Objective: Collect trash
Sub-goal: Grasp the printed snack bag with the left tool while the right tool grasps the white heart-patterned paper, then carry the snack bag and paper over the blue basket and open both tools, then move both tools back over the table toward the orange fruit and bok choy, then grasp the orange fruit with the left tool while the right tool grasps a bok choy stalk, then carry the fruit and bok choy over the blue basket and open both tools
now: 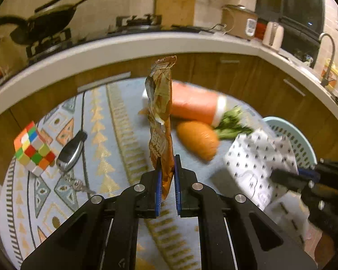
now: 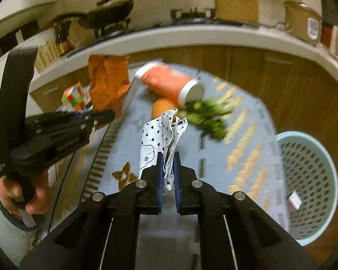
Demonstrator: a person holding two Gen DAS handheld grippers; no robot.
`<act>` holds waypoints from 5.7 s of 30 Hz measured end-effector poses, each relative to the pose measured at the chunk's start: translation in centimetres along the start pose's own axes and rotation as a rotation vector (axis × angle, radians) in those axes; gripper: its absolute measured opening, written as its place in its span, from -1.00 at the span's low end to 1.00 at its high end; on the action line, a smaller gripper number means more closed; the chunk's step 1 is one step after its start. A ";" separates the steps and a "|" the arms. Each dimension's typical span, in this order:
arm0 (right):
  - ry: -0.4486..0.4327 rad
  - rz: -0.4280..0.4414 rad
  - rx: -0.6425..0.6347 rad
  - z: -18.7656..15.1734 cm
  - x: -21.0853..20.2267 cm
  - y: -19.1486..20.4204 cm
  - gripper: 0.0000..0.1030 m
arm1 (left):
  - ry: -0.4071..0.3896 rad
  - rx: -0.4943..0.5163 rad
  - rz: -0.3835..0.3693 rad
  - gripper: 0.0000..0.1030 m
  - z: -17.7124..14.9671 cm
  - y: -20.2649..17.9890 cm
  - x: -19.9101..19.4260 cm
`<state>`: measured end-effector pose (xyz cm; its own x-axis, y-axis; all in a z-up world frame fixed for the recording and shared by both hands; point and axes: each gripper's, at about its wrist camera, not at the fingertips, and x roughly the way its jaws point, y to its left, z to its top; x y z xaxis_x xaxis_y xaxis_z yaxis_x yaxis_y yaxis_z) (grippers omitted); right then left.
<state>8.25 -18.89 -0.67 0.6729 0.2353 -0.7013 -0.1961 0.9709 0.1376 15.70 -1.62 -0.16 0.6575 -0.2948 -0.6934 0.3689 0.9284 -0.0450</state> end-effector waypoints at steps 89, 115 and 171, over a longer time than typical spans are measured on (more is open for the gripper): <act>-0.048 -0.163 0.263 0.2 -2.9 -12.1 -0.04 | 0.008 -0.105 -0.040 0.27 0.8 -4.9 2.9; 0.095 -0.016 0.074 4.6 7.1 -6.4 -0.04 | 0.103 -0.161 -0.026 -0.42 1.3 -2.6 8.4; -0.116 -0.361 0.205 -1.0 -9.5 -16.9 -0.62 | 0.003 0.108 -0.312 -0.48 4.3 -18.6 3.0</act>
<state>4.51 -37.61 2.96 0.7501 -0.1290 -0.6486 0.2048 0.9779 0.0424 13.64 -20.72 1.64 0.5002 -0.5603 -0.6602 0.6198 0.7641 -0.1788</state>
